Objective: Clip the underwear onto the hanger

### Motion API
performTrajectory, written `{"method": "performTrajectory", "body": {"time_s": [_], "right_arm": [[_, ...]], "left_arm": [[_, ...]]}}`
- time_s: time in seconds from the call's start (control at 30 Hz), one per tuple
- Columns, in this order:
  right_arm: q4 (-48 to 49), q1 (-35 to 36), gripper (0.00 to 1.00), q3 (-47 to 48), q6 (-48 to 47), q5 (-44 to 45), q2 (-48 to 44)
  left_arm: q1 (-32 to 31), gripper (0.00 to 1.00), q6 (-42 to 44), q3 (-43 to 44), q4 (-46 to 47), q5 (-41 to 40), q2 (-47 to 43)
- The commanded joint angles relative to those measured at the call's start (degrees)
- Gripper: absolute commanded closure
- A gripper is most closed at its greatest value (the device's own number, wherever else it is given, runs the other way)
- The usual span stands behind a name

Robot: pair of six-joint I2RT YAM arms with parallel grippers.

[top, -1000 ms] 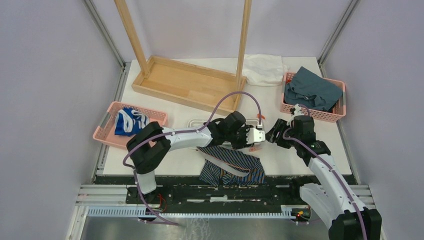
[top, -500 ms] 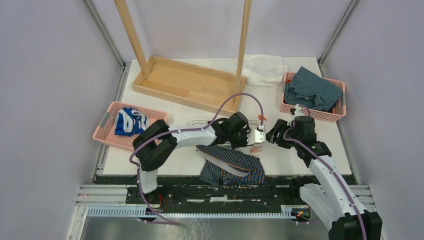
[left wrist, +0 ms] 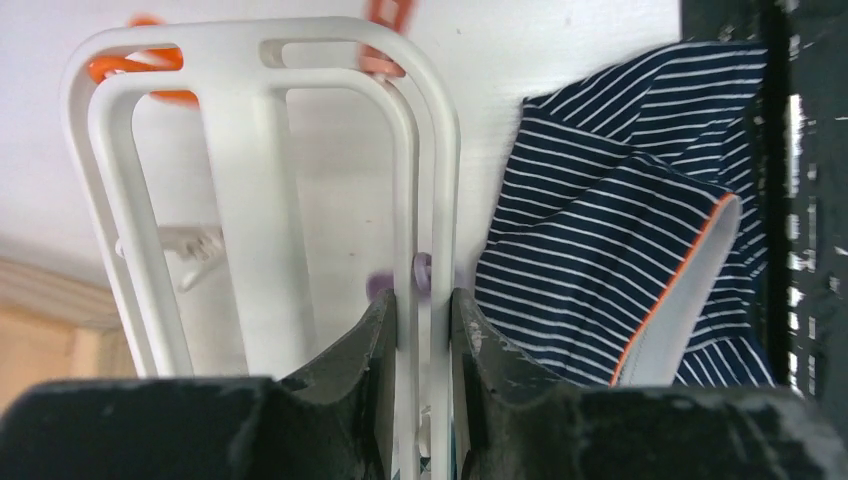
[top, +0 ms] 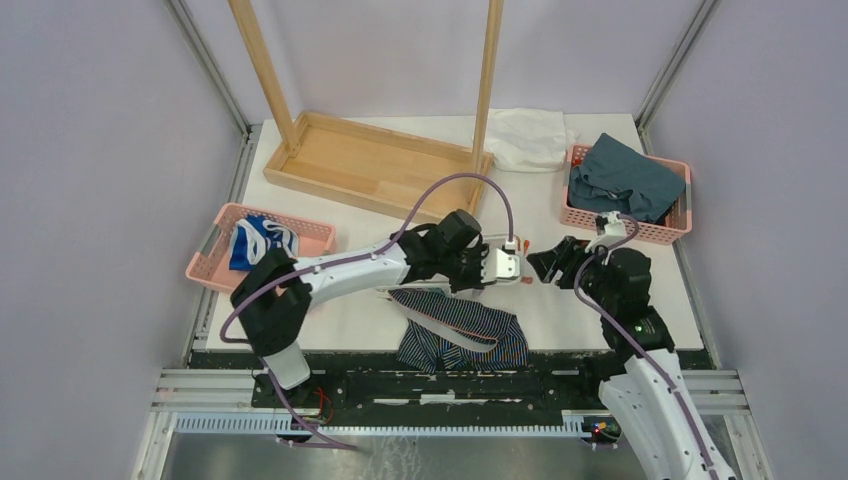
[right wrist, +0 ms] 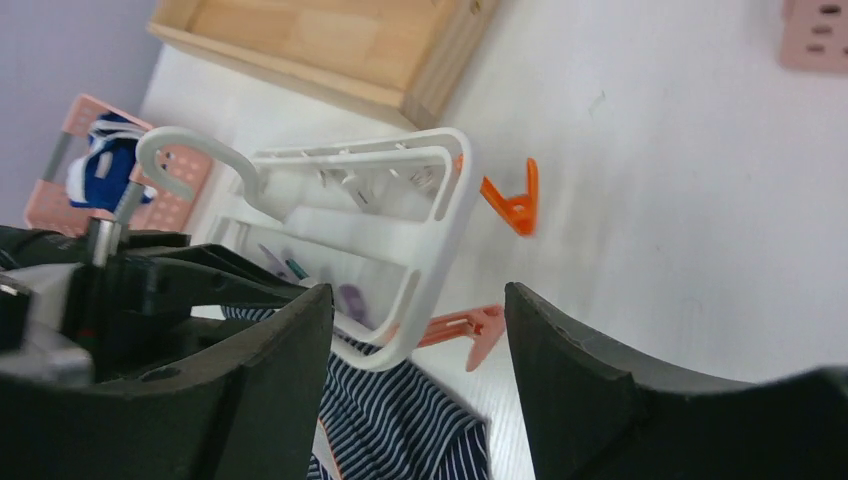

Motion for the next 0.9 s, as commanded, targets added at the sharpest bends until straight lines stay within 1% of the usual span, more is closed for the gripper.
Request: {"method": "performTrajectory", "body": {"time_s": [0.0, 0.07, 0.17, 0.27, 0.3, 0.37, 0.53, 0.6, 0.67, 0.73, 0.8, 0.83, 0.87], "right_arm": [[15.02, -0.12, 0.27, -4.44, 0.19, -2.21, -6.13], [19.83, -0.15, 0.25, -6.55, 0.53, -1.76, -8.98], [30.14, -0.13, 0.18, -10.77, 1.91, -1.35, -12.87], [41.7, -0.11, 0.17, -14.75, 2.41, -2.17, -14.4], [44.07, -0.1, 0.17, -15.22, 1.84, -2.83, -13.9], [47.85, -0.04, 0.17, -15.03, -0.59, -6.17, -10.74], [60.5, 0.05, 0.23, -12.12, 0.58, -18.11, 2.6], [62.98, 0.26, 0.24, -10.33, 1.12, -23.23, 6.76], [66.32, 1.24, 0.24, -9.63, 1.13, -24.91, 9.4], [67.93, 3.66, 0.25, -9.35, -2.57, -25.35, 9.8], [64.95, 7.26, 0.25, -8.43, -9.39, -25.92, 8.86], [60.24, 9.24, 0.25, -7.38, -14.22, -27.09, 8.35], [52.88, 11.44, 0.25, -5.34, -21.13, -28.66, 7.87]], "left_arm": [[1.66, 0.97, 2.69, -0.72, 0.71, 4.81, -9.62], [2.43, 0.97, 2.68, -2.25, 0.65, 5.07, -11.79], [3.99, 0.97, 3.16, -4.4, 0.41, 6.11, -15.25], [5.65, 0.97, 4.59, -6.35, -0.45, 7.27, -18.33], [6.15, 0.97, 5.13, -6.81, -1.1, 7.5, -19.24], [6.85, 0.97, 6.32, -7.57, -2.73, 8.11, -20.83], [7.52, 0.97, 9.62, -8.11, -7.48, 9.71, -23.0], [7.52, 0.97, 10.66, -8.19, -8.89, 10.22, -23.06], [7.56, 0.97, 11.26, -8.01, -10.45, 10.54, -22.93], [7.68, 0.97, 11.81, -7.72, -12.21, 10.49, -22.8], [7.78, 0.97, 12.38, -7.79, -13.66, 10.28, -22.98], [7.91, 0.97, 12.77, -8.09, -14.18, 10.17, -23.23], [7.88, 0.97, 12.97, -8.37, -14.48, 9.95, -23.58]]}}
